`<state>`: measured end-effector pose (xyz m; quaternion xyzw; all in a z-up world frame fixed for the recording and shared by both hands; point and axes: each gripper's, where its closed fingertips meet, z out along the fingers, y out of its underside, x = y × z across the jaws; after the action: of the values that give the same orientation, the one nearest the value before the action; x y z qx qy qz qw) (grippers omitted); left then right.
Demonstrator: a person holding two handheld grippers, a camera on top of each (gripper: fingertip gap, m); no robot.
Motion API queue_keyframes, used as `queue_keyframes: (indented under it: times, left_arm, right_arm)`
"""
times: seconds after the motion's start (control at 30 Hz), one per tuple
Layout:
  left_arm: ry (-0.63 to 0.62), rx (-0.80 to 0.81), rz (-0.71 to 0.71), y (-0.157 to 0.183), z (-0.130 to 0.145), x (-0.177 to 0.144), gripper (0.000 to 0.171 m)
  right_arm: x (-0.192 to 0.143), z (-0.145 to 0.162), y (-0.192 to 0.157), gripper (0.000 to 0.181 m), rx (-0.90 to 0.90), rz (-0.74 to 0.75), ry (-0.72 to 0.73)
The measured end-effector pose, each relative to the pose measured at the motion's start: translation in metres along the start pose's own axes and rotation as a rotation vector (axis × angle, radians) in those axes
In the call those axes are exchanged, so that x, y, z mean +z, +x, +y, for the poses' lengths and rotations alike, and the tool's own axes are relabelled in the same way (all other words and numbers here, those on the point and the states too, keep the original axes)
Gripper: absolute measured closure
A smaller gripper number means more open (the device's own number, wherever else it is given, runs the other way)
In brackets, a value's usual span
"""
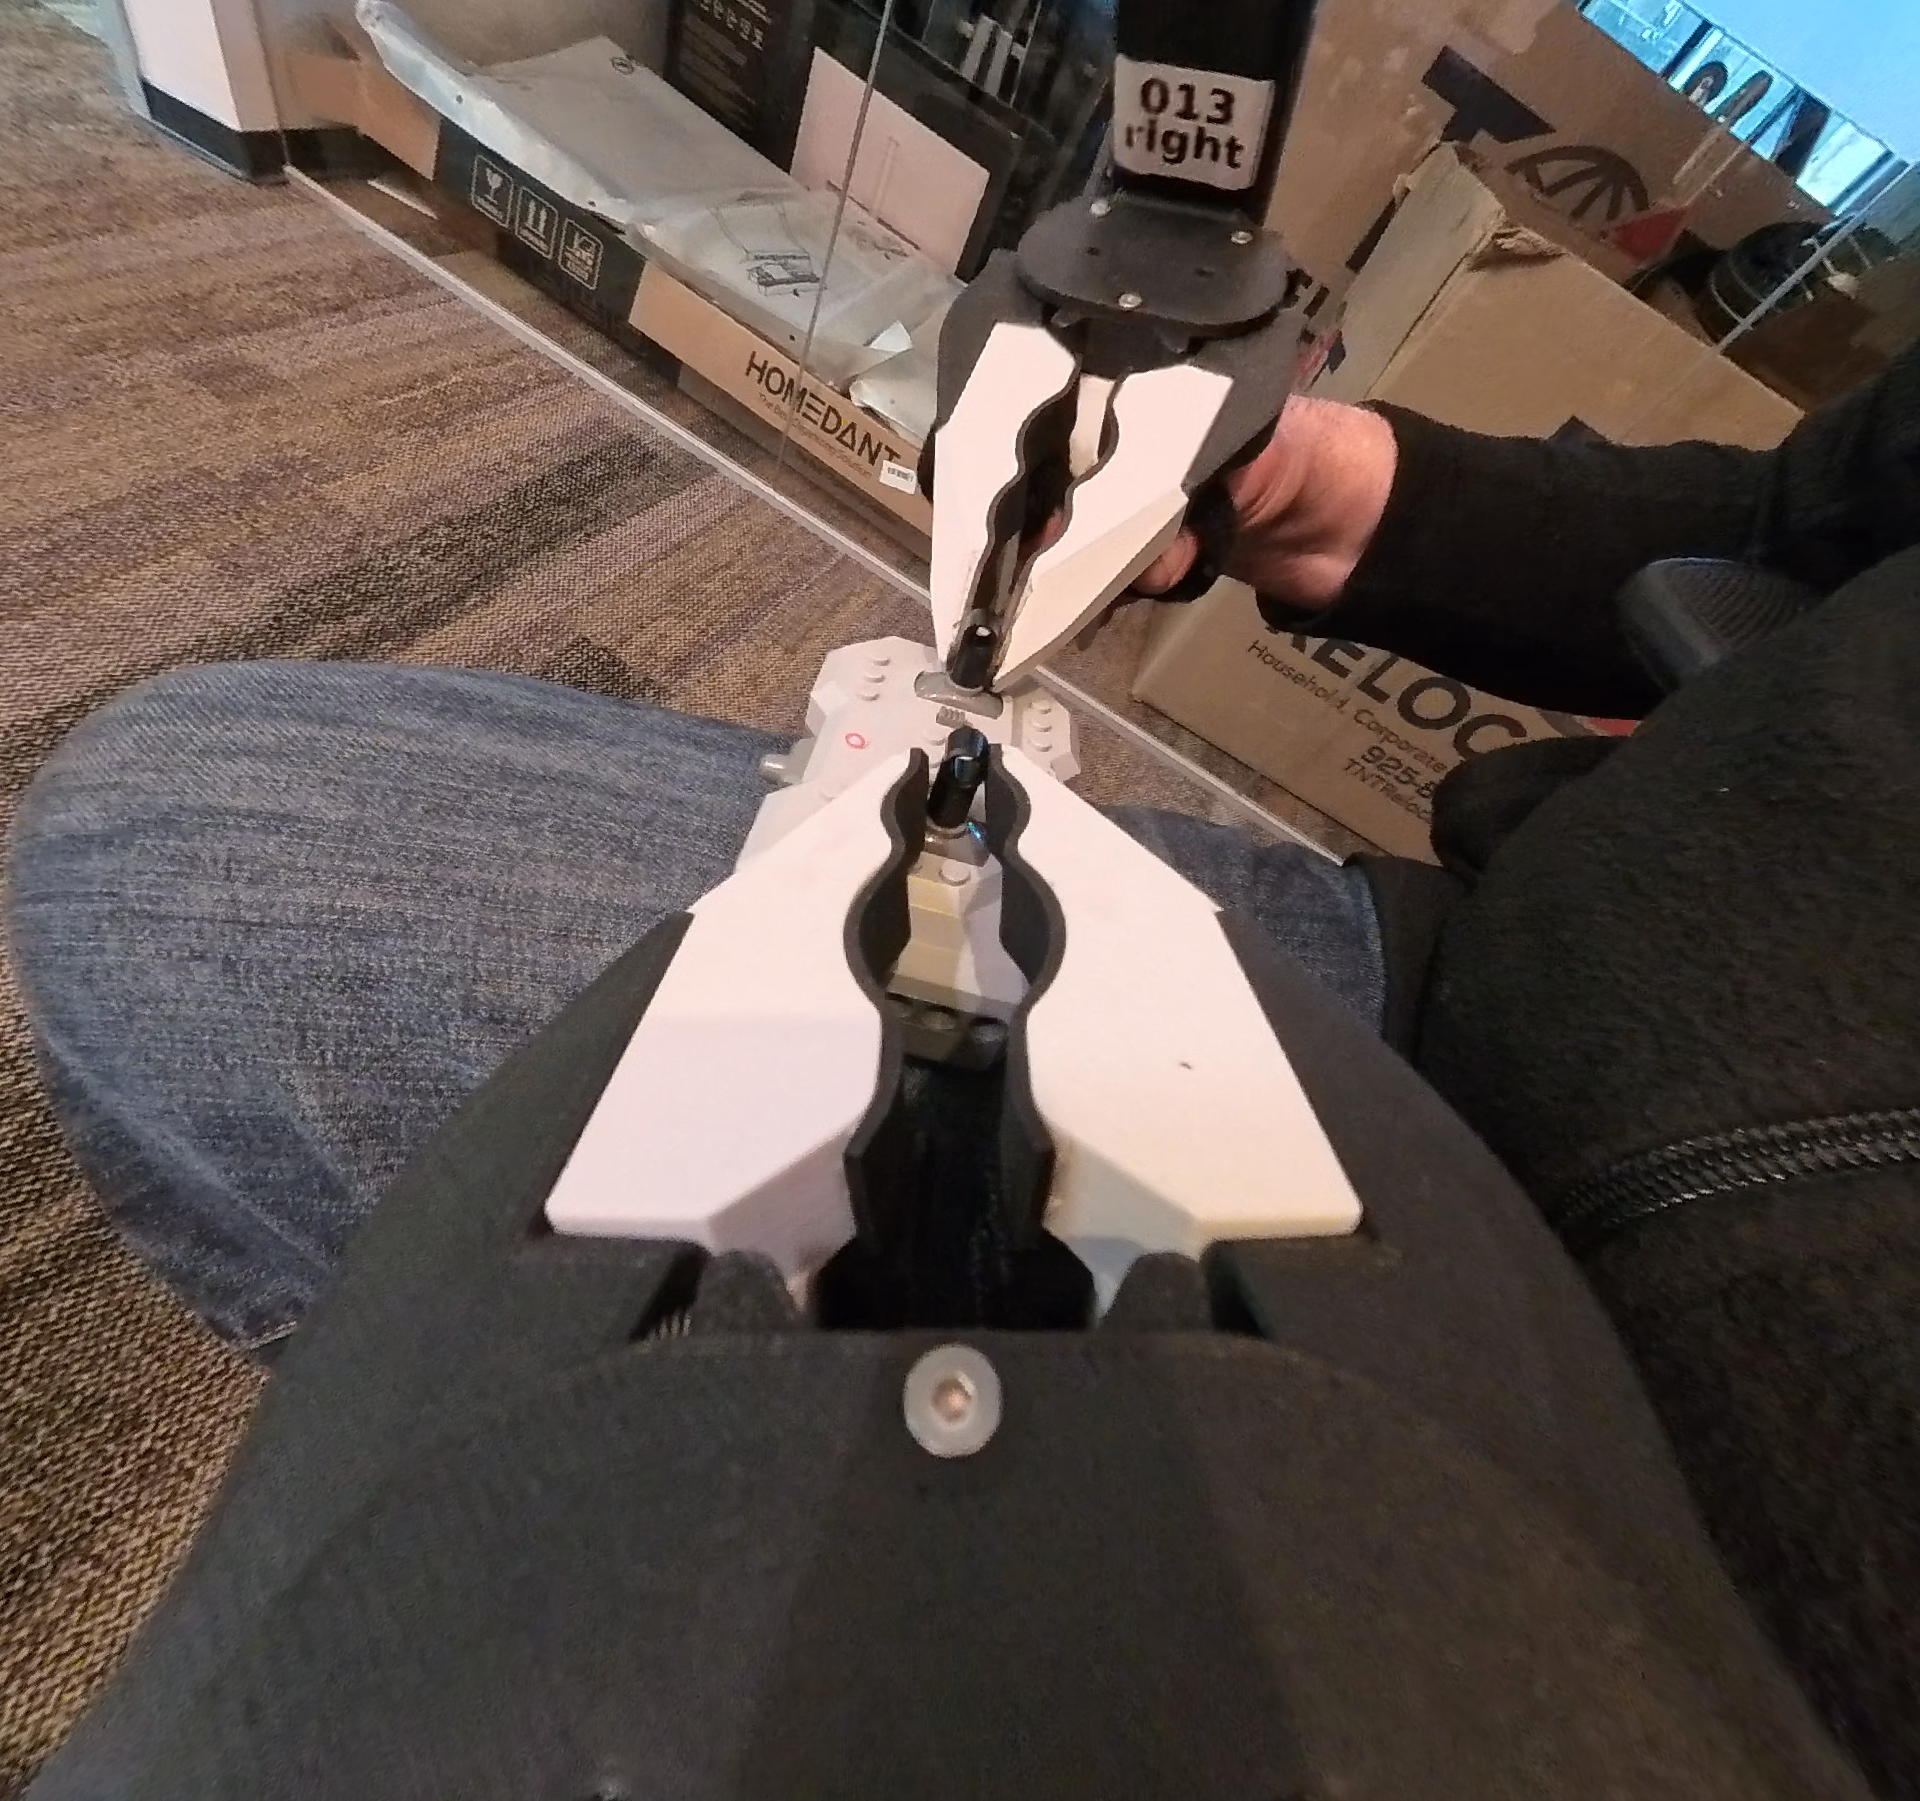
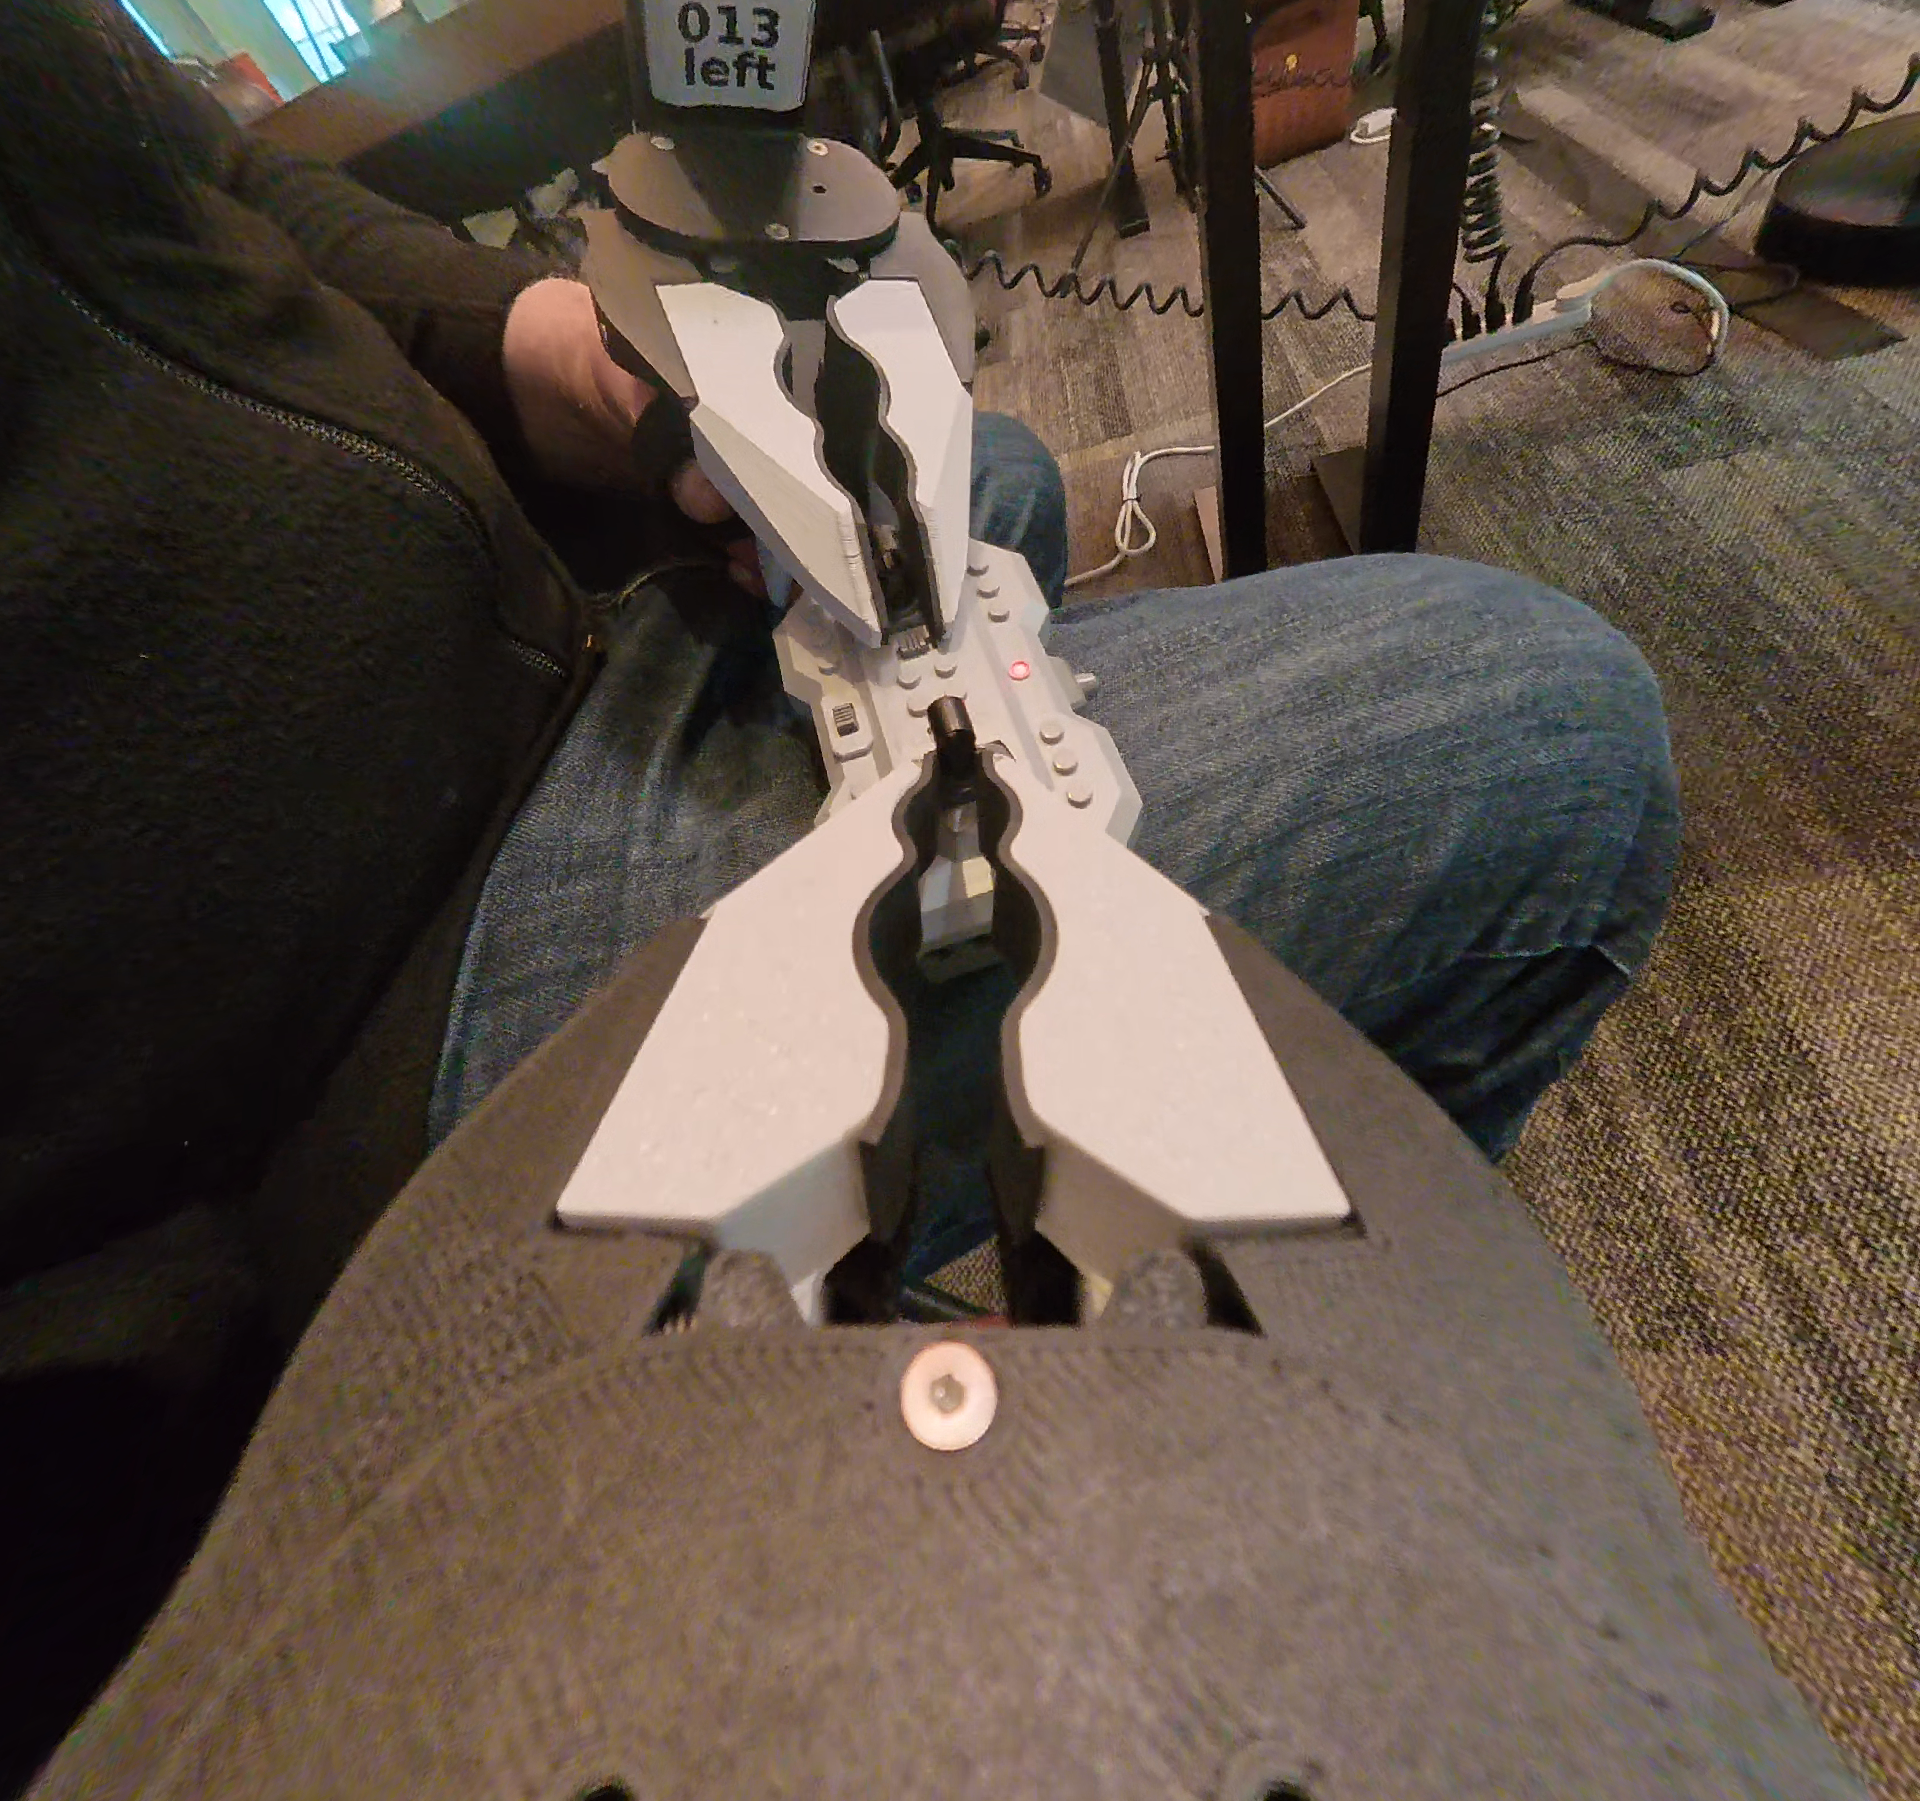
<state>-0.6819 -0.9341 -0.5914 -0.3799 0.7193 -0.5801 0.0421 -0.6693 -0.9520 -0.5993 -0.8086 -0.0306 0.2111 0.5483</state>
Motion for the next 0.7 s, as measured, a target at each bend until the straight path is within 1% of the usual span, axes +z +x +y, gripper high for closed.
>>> queue_keyframes:
  times: [0.07, 0.17, 0.23, 0.3, 0.4, 0.47, 0.63, 0.7]
  left_arm:
    - [-0.001, 0.034, -0.009, 0.0013, 0.0008, -0.0004, 0.163]
    - [-0.003, 0.138, -0.048, 0.0059, 0.0034, 0.0000, 0.164]
    - [-0.011, 0.179, -0.051, 0.0081, 0.0049, 0.0006, 0.165]
    - [-0.012, 0.188, -0.050, 0.0070, 0.0036, 0.0002, 0.165]
    - [-0.008, 0.145, -0.035, 0.0077, 0.0031, 0.0004, 0.162]
    - [-0.010, 0.130, -0.026, 0.0074, 0.0030, 0.0001, 0.163]
    - [-0.014, 0.157, -0.034, 0.0071, 0.0039, 0.0015, 0.165]
    - [-0.022, 0.182, -0.043, 0.0069, 0.0045, 0.0014, 0.165]
  right_arm:
    - [0.0000, -0.0005, -0.0003, 0.177, 0.052, -0.016, -0.006]
    - [0.0003, -0.0002, 0.0022, 0.178, 0.163, -0.059, 0.004]
    - [0.0000, 0.0004, 0.0030, 0.178, 0.201, -0.085, 0.016]
    - [0.0002, -0.0006, 0.0037, 0.178, 0.190, -0.077, 0.021]
    - [0.0001, -0.0016, 0.0028, 0.177, 0.116, -0.043, 0.026]
    - [-0.0007, -0.0013, 0.0010, 0.177, 0.087, -0.041, 0.030]
    - [-0.0014, 0.0012, 0.0013, 0.178, 0.119, -0.065, 0.005]
    - [-0.0010, 0.0013, 0.0024, 0.178, 0.179, -0.084, 0.000]
